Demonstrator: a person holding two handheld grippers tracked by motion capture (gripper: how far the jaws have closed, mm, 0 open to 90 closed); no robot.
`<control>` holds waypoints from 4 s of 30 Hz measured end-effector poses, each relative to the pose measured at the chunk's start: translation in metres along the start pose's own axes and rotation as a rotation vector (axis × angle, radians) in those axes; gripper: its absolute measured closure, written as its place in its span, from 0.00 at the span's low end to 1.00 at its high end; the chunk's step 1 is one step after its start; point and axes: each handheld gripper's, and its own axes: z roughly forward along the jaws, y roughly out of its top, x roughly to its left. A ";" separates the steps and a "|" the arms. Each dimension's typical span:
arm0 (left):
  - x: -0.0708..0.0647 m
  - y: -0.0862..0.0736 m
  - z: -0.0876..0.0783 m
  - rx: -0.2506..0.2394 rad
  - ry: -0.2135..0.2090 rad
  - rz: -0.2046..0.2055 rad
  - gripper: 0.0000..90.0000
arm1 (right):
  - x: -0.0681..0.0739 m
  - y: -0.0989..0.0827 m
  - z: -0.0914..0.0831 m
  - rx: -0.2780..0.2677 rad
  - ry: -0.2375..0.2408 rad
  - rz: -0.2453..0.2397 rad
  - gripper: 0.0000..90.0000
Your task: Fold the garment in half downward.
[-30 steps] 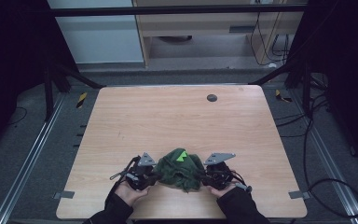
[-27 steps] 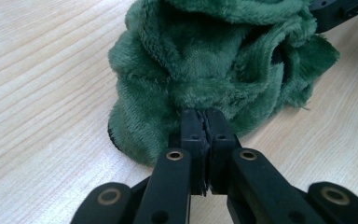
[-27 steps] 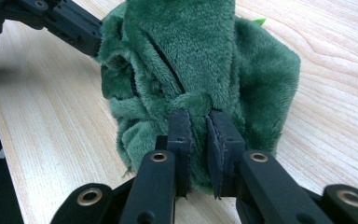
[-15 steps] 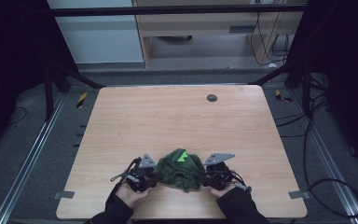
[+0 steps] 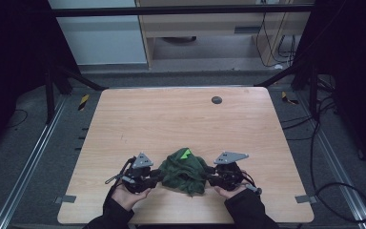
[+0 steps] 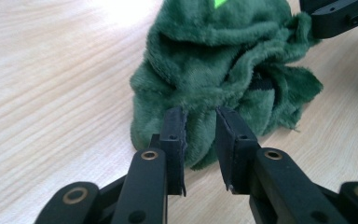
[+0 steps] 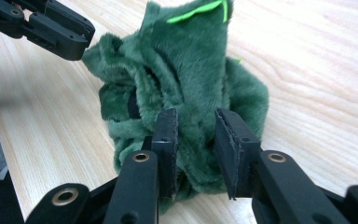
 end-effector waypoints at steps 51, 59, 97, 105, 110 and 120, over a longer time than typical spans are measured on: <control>0.033 0.035 0.049 -0.059 0.078 -0.037 1.00 | -0.032 0.031 0.037 -0.015 -0.078 0.066 1.00; 0.029 0.032 0.048 -0.053 0.044 -0.025 1.00 | -0.026 0.029 0.042 0.002 -0.046 0.058 1.00; -0.002 0.008 0.014 -0.050 -0.060 0.047 1.00 | 0.004 0.018 0.018 -0.001 0.032 0.010 0.98; -0.005 0.003 0.010 -0.043 -0.071 0.047 1.00 | 0.008 0.014 0.017 0.008 0.044 0.008 0.98; -0.008 -0.001 0.010 -0.036 -0.077 0.052 1.00 | 0.010 0.010 0.015 0.012 0.052 0.009 0.98; -0.016 -0.009 0.013 -0.003 -0.087 0.054 1.00 | 0.015 0.004 0.013 0.027 0.070 0.013 0.97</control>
